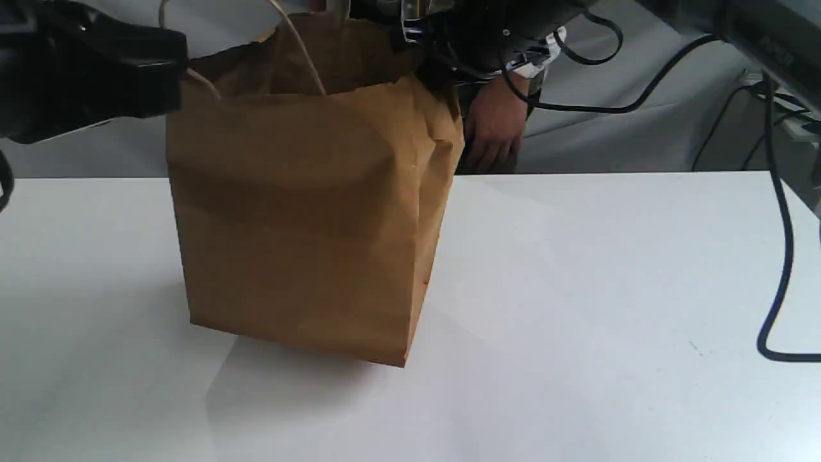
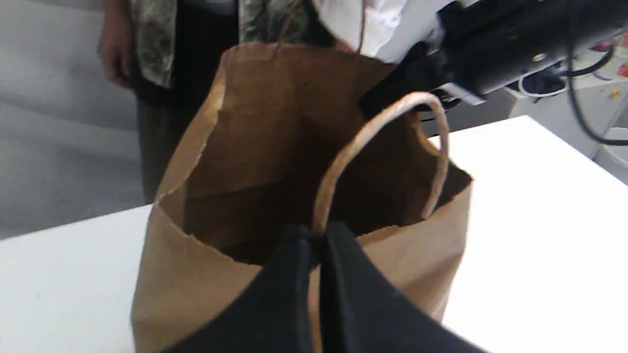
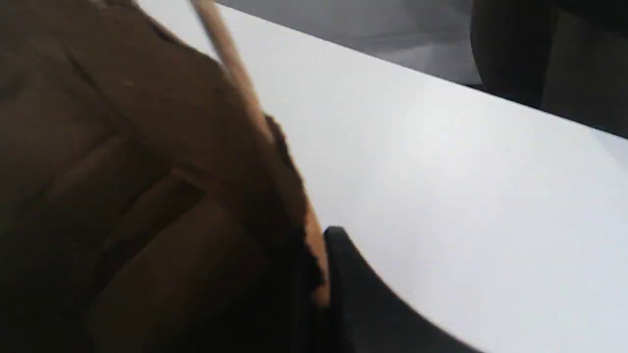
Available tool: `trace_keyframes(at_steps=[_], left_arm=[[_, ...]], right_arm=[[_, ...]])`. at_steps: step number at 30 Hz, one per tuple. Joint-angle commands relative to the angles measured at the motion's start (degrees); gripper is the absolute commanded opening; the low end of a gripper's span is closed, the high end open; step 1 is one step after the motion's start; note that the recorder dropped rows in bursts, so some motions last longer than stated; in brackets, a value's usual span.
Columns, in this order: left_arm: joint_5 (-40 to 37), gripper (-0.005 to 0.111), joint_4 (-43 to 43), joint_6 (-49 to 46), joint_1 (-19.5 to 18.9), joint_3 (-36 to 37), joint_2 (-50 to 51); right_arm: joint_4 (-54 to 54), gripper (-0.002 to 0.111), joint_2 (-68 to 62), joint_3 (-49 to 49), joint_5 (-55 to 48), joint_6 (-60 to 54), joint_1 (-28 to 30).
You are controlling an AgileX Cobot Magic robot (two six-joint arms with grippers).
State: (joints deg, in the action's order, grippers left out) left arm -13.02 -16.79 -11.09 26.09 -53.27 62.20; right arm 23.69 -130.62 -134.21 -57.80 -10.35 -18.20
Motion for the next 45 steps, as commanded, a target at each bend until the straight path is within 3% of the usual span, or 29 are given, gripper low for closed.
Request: trace_keyframes(at_steps=[1,15,29,40,45], left_arm=[[1.0,0.0,-0.9,0.7,2.2,1.3,-0.7],[6.1,0.0,-2.3,2.1,2.8,8.7,-0.7],[10.4,0.0,-2.1,2.1,2.8,10.0,-0.7],[11.2,0.001,-2.1,2.0,2.8,10.0,-0.7],[12.1,0.02,-2.1,2.0,2.8,10.0,-0.7]], right_arm=[[-0.3,0.0,0.4,0.1,0.8,-0.4,0.4],[-1.7,0.0,0.2,0.1,2.1,-3.2,0.4],[-1.7,0.001,0.2,0.1,4.2,-3.2,0.4],[-1.7,0.034,0.2,0.1,4.7,-3.2,0.4],[-1.7,0.05,0.2,0.1,4.7,-2.8,0.4]])
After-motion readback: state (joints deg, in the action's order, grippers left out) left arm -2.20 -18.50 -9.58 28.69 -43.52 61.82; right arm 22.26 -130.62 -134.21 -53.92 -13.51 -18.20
